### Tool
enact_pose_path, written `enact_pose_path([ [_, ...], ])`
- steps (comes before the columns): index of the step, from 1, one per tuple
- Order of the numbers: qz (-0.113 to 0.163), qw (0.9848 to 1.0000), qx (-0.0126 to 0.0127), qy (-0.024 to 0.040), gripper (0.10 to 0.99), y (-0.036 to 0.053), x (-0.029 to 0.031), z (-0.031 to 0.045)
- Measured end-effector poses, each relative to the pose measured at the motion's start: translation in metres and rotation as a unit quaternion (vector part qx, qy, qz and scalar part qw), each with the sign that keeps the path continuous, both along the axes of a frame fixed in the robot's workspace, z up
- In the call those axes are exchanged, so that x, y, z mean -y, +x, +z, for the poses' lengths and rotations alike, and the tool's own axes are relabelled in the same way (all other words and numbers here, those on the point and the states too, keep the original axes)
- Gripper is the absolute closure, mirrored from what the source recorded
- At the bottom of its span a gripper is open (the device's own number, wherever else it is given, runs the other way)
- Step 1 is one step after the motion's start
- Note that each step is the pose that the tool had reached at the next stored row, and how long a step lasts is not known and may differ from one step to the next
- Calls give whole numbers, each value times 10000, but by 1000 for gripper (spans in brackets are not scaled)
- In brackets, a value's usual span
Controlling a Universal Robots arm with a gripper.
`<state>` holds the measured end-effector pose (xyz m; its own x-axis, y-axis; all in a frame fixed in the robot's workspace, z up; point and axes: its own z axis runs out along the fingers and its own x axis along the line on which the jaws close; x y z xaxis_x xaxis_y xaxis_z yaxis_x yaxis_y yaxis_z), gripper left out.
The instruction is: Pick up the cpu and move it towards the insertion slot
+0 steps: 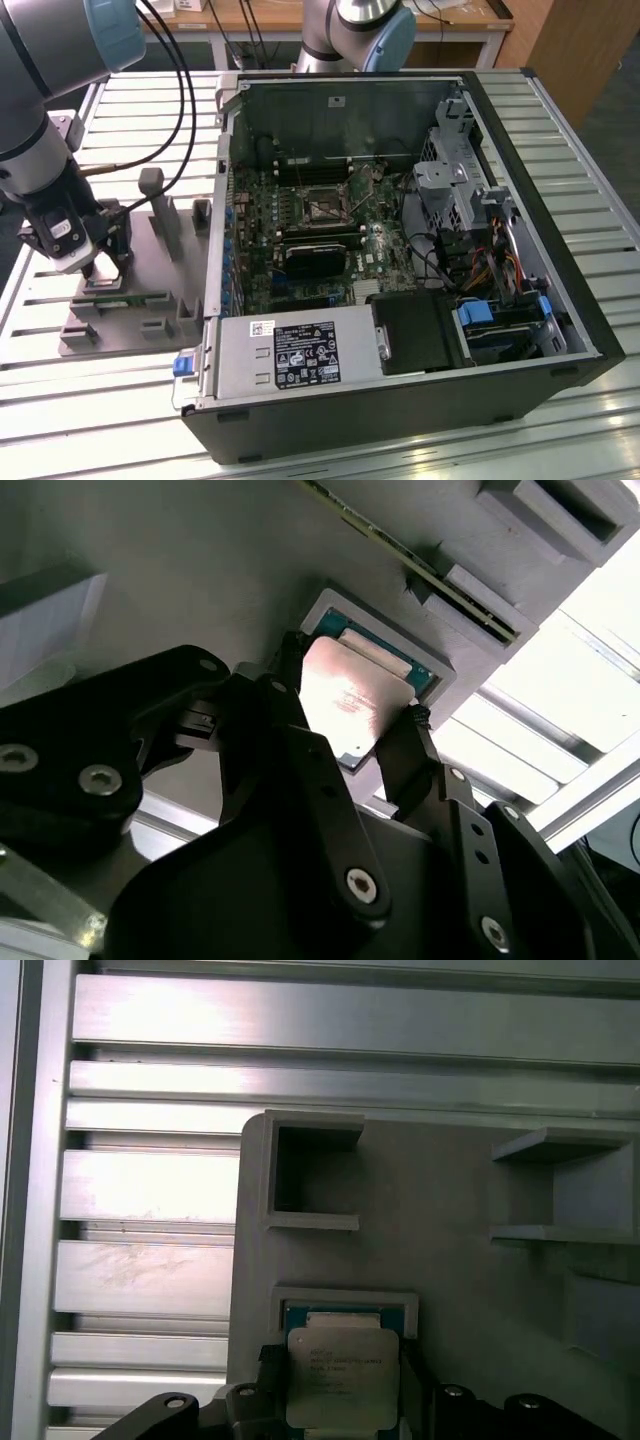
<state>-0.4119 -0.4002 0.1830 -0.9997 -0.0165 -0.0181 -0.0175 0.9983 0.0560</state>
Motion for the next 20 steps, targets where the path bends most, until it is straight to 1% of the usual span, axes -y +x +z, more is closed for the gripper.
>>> enact_pose_path([
  [1, 0, 10000, 0, 0, 545, 0, 0, 0],
  [6, -1, 10000, 1, 0, 545, 0, 0, 3],
  [8, -1, 10000, 1, 1, 545, 0, 0, 25],
  [15, -1, 10000, 1, 0, 545, 0, 0, 170],
  [20, -1, 10000, 6, 1, 545, 1, 0, 322],
])
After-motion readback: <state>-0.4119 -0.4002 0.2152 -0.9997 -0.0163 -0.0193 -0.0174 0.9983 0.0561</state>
